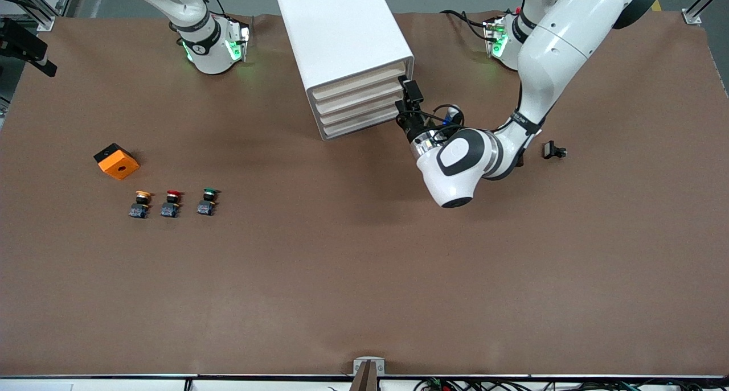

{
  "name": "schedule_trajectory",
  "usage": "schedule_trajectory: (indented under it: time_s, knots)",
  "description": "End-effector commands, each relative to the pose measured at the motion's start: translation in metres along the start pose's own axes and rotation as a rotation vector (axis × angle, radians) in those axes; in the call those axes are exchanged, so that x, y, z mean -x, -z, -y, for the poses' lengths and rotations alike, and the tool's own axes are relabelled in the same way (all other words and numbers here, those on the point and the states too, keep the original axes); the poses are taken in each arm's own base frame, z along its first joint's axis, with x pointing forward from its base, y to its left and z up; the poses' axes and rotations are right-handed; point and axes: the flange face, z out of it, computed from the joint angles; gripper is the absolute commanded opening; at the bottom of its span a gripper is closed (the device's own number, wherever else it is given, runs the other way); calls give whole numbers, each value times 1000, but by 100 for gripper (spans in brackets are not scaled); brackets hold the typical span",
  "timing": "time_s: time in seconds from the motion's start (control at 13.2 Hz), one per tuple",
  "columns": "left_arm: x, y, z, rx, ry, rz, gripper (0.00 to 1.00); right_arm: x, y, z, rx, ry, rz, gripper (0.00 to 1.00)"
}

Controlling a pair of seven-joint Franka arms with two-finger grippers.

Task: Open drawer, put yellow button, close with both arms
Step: 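Grasp the top drawer front with the left gripper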

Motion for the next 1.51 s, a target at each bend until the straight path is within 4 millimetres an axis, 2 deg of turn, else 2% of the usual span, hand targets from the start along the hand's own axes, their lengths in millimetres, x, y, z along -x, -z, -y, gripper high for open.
schedule_trajectory:
  time_s: [0.0, 0.15, 0.53, 0.6, 0.68, 0.83, 0.98, 1.06, 1.13, 1.21, 1.43]
  knots:
    - [15, -10, 0, -27, 6, -18, 100, 2, 4, 1, 6, -11, 1, 100]
    - [19, -17, -1, -32, 24, -32, 80, 2, 4, 0, 6, -12, 1, 100]
    - [26, -32, -1, -36, 29, -59, 68, 3, 4, -3, 11, -20, 3, 100]
    - [27, -33, -1, -36, 29, -60, 61, 3, 5, -3, 11, -21, 1, 100]
    - [29, -37, 1, -37, 27, -68, 59, 3, 5, -5, 16, -25, 1, 100]
    - [31, -40, 1, -38, 24, -74, 58, 4, 4, -6, 15, -28, 4, 100]
    - [36, -52, 2, -40, 23, -95, 35, 3, 3, -8, 17, -30, 6, 100]
    - [37, -51, 0, -40, 23, -94, 19, 2, 2, -10, 16, -35, 9, 100]
    - [37, -47, 1, -34, 21, -89, 7, -4, -7, -11, 17, -35, 29, 100]
    - [36, -44, 0, -32, 21, -83, 4, -17, -24, -13, 23, -40, 67, 100]
    - [37, -43, 0, -24, 19, -86, 4, -27, -35, -14, 98, -23, 86, 100]
